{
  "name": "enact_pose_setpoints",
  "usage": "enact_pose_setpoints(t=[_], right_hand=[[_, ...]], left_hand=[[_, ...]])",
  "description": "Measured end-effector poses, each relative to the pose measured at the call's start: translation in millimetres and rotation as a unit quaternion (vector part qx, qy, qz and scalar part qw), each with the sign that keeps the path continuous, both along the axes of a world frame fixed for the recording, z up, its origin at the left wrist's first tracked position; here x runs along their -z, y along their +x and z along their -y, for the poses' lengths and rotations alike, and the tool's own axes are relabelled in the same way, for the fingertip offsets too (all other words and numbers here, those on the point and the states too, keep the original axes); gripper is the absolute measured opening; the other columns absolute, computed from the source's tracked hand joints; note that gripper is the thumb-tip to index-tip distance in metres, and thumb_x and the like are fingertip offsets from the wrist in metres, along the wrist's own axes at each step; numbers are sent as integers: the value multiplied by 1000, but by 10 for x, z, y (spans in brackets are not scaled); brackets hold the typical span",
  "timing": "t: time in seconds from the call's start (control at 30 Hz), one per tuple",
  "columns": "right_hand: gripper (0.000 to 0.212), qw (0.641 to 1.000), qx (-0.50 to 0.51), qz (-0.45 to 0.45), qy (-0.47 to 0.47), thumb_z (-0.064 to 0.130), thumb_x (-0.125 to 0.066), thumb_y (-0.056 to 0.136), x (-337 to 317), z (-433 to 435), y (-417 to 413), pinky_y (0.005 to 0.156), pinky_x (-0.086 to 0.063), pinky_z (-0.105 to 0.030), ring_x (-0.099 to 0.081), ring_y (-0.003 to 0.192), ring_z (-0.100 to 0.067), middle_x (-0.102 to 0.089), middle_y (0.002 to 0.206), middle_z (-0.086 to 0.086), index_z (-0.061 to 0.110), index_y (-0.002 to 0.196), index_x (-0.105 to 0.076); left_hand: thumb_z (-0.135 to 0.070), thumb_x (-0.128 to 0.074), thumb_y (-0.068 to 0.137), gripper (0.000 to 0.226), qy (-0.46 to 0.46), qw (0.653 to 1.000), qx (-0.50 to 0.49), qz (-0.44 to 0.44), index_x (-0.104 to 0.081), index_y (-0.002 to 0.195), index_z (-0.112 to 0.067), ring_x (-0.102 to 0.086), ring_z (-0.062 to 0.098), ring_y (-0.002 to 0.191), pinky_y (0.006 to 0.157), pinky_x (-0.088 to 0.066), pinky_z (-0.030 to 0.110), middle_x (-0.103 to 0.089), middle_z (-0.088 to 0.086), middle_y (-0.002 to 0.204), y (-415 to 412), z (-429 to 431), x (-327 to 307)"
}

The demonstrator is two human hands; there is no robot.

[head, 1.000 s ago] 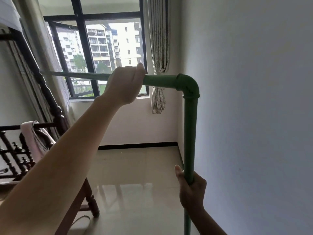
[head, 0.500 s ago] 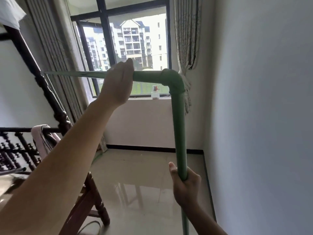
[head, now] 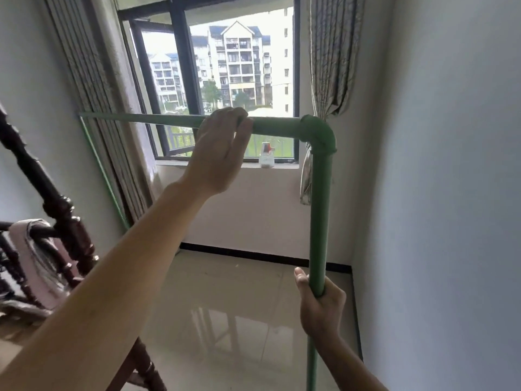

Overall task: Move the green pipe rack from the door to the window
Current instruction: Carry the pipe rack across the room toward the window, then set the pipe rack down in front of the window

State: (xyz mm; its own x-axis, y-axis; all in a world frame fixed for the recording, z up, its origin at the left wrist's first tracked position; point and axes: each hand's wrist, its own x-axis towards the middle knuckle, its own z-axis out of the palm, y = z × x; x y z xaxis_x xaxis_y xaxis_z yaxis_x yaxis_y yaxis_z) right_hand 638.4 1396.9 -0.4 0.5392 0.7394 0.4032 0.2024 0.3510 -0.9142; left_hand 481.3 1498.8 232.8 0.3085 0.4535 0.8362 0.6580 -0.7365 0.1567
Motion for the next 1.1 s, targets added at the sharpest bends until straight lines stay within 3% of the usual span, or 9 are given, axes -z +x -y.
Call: enact_pose_setpoints(t=[0.2,0.6,0.9,1.1], right_hand=[[56,1000,3,-4,-3,15,-72,85,-55,-1057,-13,39,-23,-22,-23,39,-7,-26,43,7,11,47,-32],[58,1000,-12,3,-21,19,-71,86,68,-2988,239,43,-28,-31,-28,40,-16,-29,44,-2,2,50,-29],[55,996,-81,8,-22,19,-69,87,54,-4487,914,40,-26,-27,-27,39,-12,-30,43,1,13,49,-30],[55,994,-107,13,-28,20,-68,87,0,-5312,1371,39,-28,-25,-27,38,-8,-28,38,8,20,48,-29]], left_hand=[[-41,-26,104,40,15,1000,-17,-20,-53,109,-12,-53,28,102,99,-42,51,-61,7,103,-143,-1012,-57],[-47,-25,102,47,5,997,-56,-55,-51,125,-16,-50,25,123,111,-32,49,-61,3,125,-33,-2835,-7],[-43,-30,103,49,-43,996,-76,-26,-47,135,-11,-45,29,130,114,-34,55,-53,9,136,604,-4193,52],[-41,-33,104,47,-60,994,-92,-25,-43,138,-11,-39,24,137,121,-29,45,-48,7,141,1016,-4839,20]])
